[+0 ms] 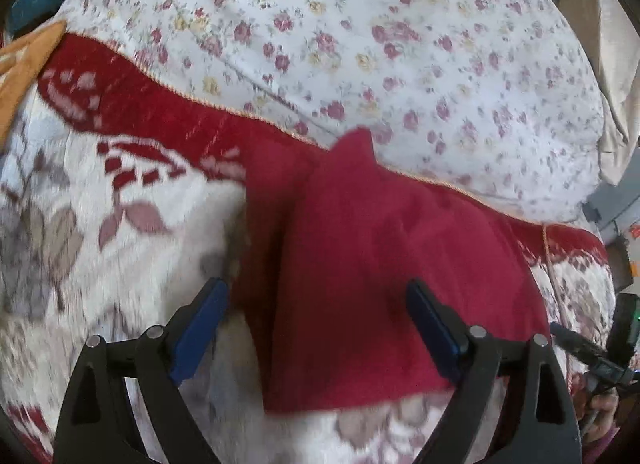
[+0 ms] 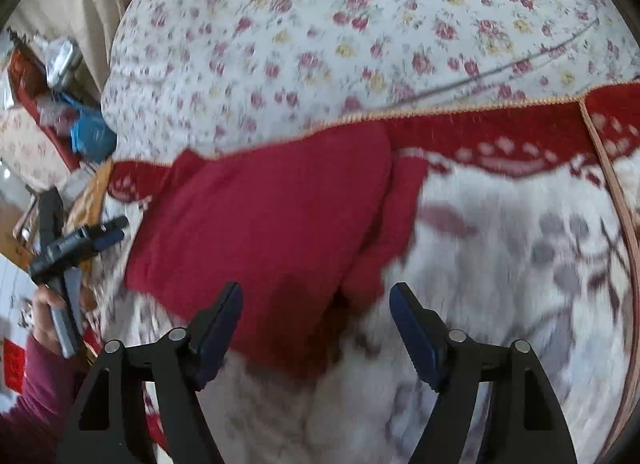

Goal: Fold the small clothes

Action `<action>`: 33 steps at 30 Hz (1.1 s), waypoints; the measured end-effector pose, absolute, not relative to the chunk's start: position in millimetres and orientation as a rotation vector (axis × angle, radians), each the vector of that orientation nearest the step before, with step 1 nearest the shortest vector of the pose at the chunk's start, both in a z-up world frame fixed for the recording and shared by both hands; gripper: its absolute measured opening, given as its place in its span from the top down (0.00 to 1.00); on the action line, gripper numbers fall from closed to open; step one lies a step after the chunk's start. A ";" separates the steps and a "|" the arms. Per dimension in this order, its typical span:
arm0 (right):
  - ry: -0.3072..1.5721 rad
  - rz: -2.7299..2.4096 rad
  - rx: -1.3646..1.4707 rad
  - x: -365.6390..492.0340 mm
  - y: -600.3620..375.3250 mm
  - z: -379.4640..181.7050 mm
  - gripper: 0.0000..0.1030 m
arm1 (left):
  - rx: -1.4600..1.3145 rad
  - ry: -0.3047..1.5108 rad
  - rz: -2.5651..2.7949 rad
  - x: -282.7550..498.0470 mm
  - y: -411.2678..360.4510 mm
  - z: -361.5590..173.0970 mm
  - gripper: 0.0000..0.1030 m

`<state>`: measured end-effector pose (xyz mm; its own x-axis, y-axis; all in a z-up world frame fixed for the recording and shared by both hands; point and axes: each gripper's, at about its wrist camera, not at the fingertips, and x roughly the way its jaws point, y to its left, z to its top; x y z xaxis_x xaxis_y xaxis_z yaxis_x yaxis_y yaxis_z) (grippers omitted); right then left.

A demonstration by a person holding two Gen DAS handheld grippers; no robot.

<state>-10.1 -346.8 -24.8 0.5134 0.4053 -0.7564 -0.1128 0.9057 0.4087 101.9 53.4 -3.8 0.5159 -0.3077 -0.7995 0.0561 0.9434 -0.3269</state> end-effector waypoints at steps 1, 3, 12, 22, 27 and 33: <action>1.001 0.338 0.318 -10.6 -339.0 -28.6 0.47 | -0.269 1.017 -0.222 96.2 54.1 -4.6 0.13; 1.014 0.346 0.299 -7.9 -330.1 -35.8 0.51 | -0.270 1.015 -0.221 81.1 58.6 -5.5 0.13; 0.984 0.296 0.262 -28.2 -341.5 -22.9 0.93 | -0.371 1.035 -0.224 56.9 82.5 -29.5 0.13; 1.015 0.260 0.252 -29.0 -339.7 -35.6 0.93 | -0.210 1.078 -0.268 69.1 42.2 -49.5 0.54; 1.007 0.248 0.241 -28.7 -337.9 -35.0 0.93 | -0.193 1.075 -0.280 67.5 42.6 -39.2 0.83; 0.987 0.246 0.239 -34.0 -347.5 -21.2 0.93 | -0.231 1.050 -0.319 50.4 58.0 -22.3 0.85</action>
<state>-34.0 -347.5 -21.2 0.5278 0.3114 -0.7903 -0.0964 0.9463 0.3085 50.4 58.0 -22.3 0.4587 -0.3653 -0.8101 0.1476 0.9303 -0.3359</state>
